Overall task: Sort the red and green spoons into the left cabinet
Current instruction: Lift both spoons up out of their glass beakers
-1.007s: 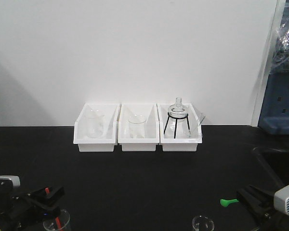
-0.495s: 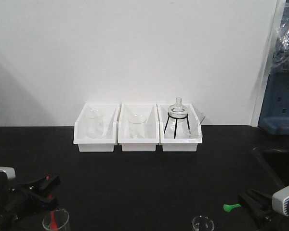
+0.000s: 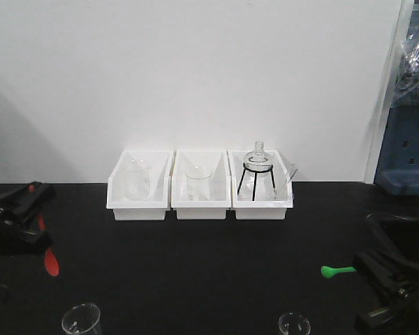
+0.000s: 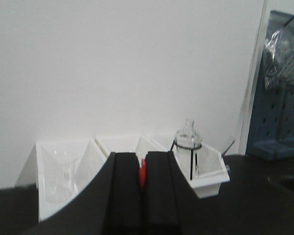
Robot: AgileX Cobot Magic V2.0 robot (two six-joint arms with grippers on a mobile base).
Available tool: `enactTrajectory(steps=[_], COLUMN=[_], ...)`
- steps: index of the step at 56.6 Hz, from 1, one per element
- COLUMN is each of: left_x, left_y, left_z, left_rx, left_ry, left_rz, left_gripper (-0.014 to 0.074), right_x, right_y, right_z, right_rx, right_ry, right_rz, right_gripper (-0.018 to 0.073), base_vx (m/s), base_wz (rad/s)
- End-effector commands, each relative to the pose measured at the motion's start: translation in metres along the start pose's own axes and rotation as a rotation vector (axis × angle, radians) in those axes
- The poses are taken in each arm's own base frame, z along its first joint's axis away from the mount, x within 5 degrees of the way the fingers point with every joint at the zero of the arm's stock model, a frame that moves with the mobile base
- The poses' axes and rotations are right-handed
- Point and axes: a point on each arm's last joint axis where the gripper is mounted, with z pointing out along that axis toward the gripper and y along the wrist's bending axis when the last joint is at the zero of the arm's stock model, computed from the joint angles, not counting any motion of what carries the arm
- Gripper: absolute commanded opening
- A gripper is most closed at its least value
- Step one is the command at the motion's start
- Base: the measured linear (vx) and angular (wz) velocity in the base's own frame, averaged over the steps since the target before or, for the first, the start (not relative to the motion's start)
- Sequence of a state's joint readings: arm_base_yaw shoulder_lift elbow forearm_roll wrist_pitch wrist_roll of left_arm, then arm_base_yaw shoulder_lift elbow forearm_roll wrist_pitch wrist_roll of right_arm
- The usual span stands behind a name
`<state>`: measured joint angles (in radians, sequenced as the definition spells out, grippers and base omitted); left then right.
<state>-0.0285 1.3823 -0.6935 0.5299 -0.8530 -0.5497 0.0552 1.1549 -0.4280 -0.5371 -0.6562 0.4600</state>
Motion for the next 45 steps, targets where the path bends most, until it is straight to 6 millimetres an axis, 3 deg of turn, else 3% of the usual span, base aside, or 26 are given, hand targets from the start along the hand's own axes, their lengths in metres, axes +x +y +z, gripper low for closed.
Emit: enactTrajectory(steps=[1, 25, 45], left_x=[-0.044, -0.110, -0.125], left_y=[-0.014, -0.045, -0.056], left_z=[-0.013, -0.065, -0.082], left_rx=[0.035, 0.036, 0.052], left_ry=[-0.171, -0.348, -0.412], left_rz=[0.029, 0.136, 0.171], left_gripper=[-0.0006, -0.0006, -0.0006], right_x=[-0.038, -0.075, -0.078], right_y=[0.003, 0.012, 0.013], right_z=[-0.007, -0.041, -0.046], right_rx=[-0.011, 0.022, 0.024], right_ry=[-0.169, -0.301, -0.314], right_rz=[-0.023, -0.083, -0.090], right_gripper=[-0.0009, -0.0009, -0.0009], base_vx=[0.00, 0.00, 0.00], base_wz=[0.00, 0.00, 0.00])
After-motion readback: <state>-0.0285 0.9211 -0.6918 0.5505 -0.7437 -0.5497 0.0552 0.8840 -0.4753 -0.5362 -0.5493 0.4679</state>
